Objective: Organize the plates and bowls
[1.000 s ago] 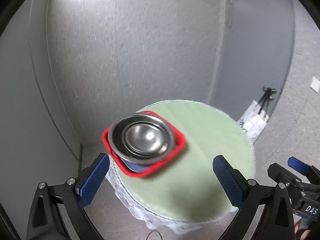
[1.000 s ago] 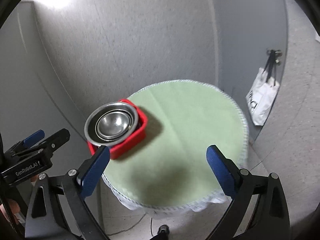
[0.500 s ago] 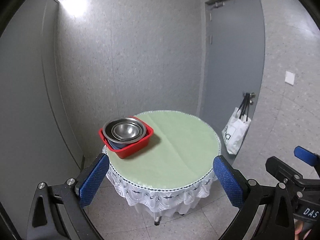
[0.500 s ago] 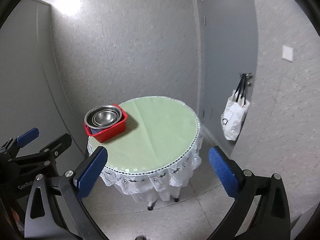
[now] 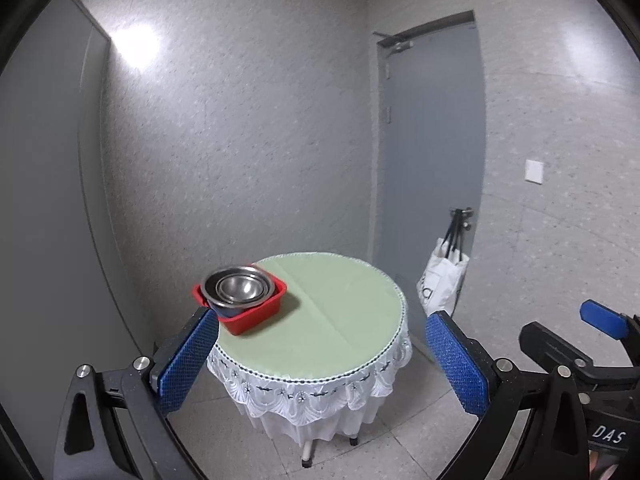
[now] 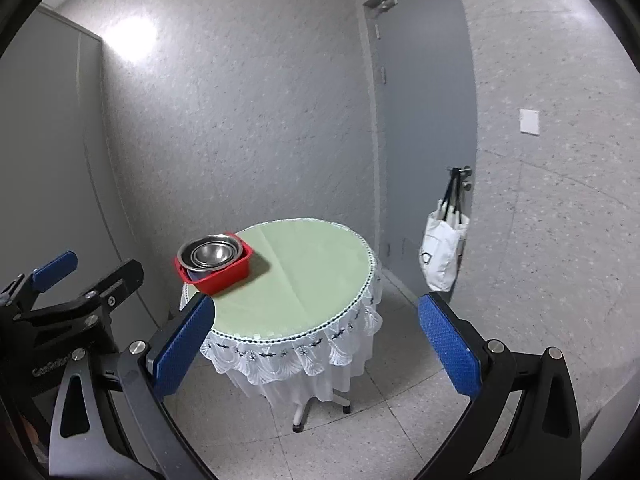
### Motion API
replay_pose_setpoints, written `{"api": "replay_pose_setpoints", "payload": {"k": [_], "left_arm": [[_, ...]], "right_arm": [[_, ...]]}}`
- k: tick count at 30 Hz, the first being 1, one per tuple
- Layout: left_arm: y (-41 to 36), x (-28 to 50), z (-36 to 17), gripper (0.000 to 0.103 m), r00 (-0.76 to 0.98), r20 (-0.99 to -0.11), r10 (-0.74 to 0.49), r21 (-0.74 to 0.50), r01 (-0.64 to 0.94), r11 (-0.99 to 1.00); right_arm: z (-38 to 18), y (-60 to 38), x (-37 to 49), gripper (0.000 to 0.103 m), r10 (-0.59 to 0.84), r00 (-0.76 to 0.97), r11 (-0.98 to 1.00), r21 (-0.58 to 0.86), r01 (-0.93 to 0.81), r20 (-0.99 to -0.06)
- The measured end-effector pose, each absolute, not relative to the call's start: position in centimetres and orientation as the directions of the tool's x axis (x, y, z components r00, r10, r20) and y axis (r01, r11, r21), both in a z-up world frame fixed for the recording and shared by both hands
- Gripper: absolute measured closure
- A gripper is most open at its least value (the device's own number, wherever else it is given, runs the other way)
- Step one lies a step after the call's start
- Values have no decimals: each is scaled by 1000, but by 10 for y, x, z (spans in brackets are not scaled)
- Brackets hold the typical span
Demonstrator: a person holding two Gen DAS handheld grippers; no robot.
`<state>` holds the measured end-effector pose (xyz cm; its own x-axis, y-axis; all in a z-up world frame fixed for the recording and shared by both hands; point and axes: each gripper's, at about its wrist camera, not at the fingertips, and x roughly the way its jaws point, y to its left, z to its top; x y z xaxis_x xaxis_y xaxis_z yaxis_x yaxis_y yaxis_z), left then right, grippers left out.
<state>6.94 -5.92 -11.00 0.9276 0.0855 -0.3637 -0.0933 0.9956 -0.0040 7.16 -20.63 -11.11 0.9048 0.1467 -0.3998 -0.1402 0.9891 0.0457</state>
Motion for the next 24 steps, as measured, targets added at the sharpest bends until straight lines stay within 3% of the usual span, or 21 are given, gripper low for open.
{"api": "replay_pose_setpoints", "payload": {"k": [8, 24], "left_arm": [[-43, 45, -116, 0, 939, -343, 18, -24, -27, 999], [-22, 12, -108, 0, 950, -314, 0, -14, -4, 1000]], "right_arm": [[-104, -204, 33, 0, 91, 920, 996, 48, -79, -382], [-99, -200, 7, 0, 59, 932, 998, 34, -50, -359]]}}
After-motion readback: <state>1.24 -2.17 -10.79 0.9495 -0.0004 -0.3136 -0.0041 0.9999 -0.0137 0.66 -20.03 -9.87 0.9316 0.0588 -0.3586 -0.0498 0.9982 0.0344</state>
